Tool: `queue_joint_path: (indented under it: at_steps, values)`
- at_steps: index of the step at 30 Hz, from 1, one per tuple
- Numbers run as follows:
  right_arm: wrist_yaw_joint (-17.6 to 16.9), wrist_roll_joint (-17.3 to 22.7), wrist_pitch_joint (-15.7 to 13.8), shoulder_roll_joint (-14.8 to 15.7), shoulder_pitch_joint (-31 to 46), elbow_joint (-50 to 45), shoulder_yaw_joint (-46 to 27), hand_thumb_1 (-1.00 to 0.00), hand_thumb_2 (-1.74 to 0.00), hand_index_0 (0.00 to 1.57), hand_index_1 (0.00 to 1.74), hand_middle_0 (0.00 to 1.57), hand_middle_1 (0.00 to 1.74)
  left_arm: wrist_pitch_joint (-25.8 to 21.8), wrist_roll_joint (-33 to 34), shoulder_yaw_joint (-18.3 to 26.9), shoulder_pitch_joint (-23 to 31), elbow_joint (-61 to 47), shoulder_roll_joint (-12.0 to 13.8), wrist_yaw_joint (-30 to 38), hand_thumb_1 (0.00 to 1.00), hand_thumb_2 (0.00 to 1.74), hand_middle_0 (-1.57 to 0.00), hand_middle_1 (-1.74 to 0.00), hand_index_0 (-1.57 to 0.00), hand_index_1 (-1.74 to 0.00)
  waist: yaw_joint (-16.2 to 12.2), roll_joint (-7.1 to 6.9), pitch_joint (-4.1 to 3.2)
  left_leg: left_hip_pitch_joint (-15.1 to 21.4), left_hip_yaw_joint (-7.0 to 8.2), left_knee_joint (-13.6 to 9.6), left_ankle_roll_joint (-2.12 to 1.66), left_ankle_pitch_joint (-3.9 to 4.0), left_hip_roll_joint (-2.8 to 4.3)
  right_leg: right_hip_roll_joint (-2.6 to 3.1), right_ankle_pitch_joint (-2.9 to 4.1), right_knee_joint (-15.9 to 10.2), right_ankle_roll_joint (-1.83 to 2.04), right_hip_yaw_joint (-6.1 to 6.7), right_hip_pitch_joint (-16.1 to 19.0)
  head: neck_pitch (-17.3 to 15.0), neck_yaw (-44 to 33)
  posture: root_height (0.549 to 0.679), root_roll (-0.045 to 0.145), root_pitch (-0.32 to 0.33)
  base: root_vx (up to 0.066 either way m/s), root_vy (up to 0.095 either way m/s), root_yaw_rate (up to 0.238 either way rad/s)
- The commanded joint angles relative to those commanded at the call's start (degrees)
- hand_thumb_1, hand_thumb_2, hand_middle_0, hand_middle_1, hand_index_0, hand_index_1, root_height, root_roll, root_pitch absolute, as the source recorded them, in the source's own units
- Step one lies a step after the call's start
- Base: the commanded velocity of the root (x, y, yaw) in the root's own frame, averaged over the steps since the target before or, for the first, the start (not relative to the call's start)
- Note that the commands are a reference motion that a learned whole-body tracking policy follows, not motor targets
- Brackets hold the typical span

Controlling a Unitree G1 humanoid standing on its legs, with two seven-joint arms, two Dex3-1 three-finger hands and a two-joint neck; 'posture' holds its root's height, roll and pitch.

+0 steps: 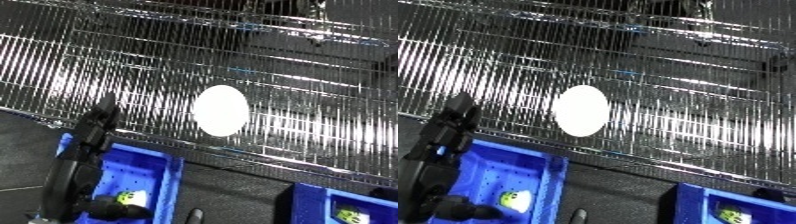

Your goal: Pick up the object and place it into the box

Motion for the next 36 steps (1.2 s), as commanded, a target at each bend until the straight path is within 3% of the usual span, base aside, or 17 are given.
queue_joint_path:
  at_steps: [5, 12, 27, 36]
  values:
    - [0.9, -1.2, 0.9, 0.5, -1.5, 0.2, 1.5, 0.0, 0.0, 0.0, 0.0, 0.0, 0.0, -0.4, 2.6, -2.1, -4.4, 5.4, -1.7, 3.8, 0.0, 0.0, 0.0, 0.0, 0.0, 0.0, -1.5, -1.05, 0.0, 0.0, 0.89, 0.6, 0.01, -0.35, 0.97, 0.69, -0.02, 0.3, 0.05, 0.92, -0.5, 0.6, -2.5, 0.645, 0.018, 0.06, 0.006, 0.034, -0.171]
    - [0.6, -1.9, 1.8, 0.9, -3.1, -0.8, 3.0, 0.0, 0.0, 0.0, 0.0, 0.0, 0.0, -0.1, 1.5, -4.4, -9.4, 12.3, -4.1, 4.7, 0.0, 0.0, 0.0, 0.0, 0.0, 0.0, -3.2, -1.86, 0.0, -0.6, 1.69, 1.3, -0.12, -0.73, 1.84, 1.17, 0.14, 0.7, 0.27, 1.75, -1.5, 2.3, -5.8, 0.643, 0.014, 0.065, 0.002, 0.029, -0.11]
    - [-1.1, -1.9, 3.1, 1.2, -4.5, -4.1, 5.0, 0.0, 0.0, 0.0, 0.0, 0.0, 0.0, 0.7, -0.6, -5.5, -16.7, 19.0, -6.4, 3.5, 0.0, 0.0, 0.0, 0.0, 0.0, 0.0, -6.1, -3.36, 0.0, -3.0, 2.49, 2.4, -0.23, -1.33, 2.89, 2.28, 1.03, 0.5, 0.84, 2.92, -4.4, 7.2, -6.5, 0.641, 0.003, 0.098, -0.003, 0.017, -0.073]
    - [-1.4, -1.4, 2.9, 1.4, -4.4, -5.2, 5.6, 0.0, 0.0, 0.0, 0.0, 0.0, 0.0, 1.4, -2.1, -6.4, -20.5, 21.5, -7.8, 2.0, 0.0, 0.0, 0.0, 0.0, 0.0, 0.0, -7.6, -4.0, 0.0, -3.8, 2.79, 2.9, -0.26, -1.87, 3.17, 2.65, 1.65, 0.0, 1.29, 3.65, -5.2, 9.1, -6.7, 0.641, -0.001, 0.11, -0.001, 0.005, -0.058]
